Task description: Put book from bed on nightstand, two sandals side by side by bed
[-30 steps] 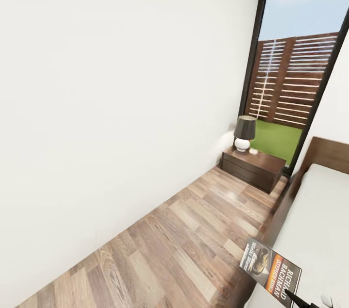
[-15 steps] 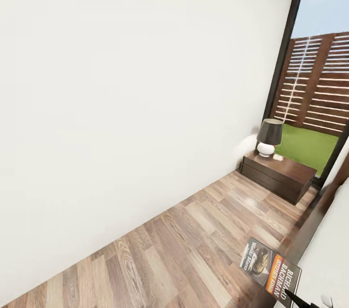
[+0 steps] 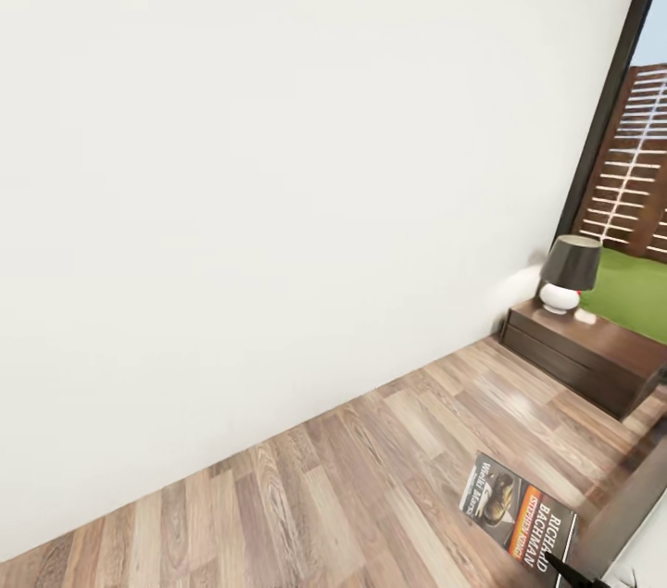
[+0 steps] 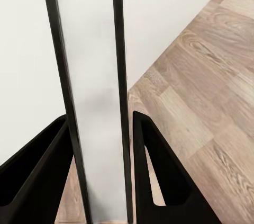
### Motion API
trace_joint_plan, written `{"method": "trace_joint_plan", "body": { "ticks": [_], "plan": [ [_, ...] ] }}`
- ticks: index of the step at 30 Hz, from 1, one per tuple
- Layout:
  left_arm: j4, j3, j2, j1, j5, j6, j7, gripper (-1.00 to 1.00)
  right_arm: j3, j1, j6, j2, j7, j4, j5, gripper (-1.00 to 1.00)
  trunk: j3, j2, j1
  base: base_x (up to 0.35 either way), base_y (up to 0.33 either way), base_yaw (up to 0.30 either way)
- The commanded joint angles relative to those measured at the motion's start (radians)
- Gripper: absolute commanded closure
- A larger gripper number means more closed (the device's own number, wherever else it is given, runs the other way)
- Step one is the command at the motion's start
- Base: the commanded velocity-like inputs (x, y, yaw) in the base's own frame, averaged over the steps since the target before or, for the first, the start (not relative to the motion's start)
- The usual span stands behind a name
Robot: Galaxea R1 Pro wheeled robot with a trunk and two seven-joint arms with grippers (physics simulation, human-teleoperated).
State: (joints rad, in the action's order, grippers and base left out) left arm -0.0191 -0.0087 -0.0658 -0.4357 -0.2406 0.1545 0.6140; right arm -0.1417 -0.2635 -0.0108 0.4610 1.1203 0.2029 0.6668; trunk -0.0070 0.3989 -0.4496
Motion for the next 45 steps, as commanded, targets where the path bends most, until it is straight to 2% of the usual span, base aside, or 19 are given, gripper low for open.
{"method": "trace_joint_plan", "body": {
  "ticks": [1, 24, 30, 34, 37, 41, 45],
  "plan": [
    [0.001, 0.0, 0.0, -0.001, -0.008, 0.008, 0.0, -1.0, -0.005, 0.0, -0.001, 0.0, 0.002, 0.0, 0.002, 1.0, -0.001, 0.001, 0.0, 0.0, 0.0, 0.28],
    [-0.001, 0.001, -0.007, 0.0, -0.01, 0.008, 0.003, -1.0, -0.006, 0.0, -0.002, 0.0, 0.006, -0.002, 0.004, 1.0, -0.001, 0.001, 0.0, 0.0, 0.0, 0.28],
    [-0.001, 0.0, -0.015, -0.001, -0.012, 0.009, 0.036, -1.0, -0.006, 0.0, -0.002, 0.001, 0.006, -0.002, 0.003, 1.0, -0.001, 0.001, 0.0, 0.0, 0.0, 0.28],
    [-0.001, 0.0, -0.017, -0.001, -0.013, 0.01, 0.1, -1.0, -0.006, 0.0, -0.002, 0.0, 0.007, -0.002, 0.004, 1.0, -0.001, 0.001, 0.0, 0.0, 0.0, 0.28],
    [-0.001, 0.0, -0.016, 0.0, -0.013, 0.009, 0.112, -1.0, -0.006, 0.0, -0.001, 0.0, 0.007, -0.002, 0.005, 1.0, -0.001, 0.001, 0.0, 0.0, 0.0, 0.28],
    [-0.001, 0.0, -0.016, 0.0, -0.011, 0.008, 0.086, -1.0, -0.007, 0.0, -0.001, 0.0, 0.007, -0.002, 0.004, 1.0, -0.001, 0.001, 0.0, 0.0, 0.0, 0.28],
    [-0.001, 0.001, -0.013, 0.0, -0.009, 0.008, -0.008, -1.0, -0.006, 0.0, -0.001, 0.001, 0.007, -0.002, 0.004, 1.0, -0.001, 0.001, 0.0, 0.0, 0.0, 0.28]
  ]
}}
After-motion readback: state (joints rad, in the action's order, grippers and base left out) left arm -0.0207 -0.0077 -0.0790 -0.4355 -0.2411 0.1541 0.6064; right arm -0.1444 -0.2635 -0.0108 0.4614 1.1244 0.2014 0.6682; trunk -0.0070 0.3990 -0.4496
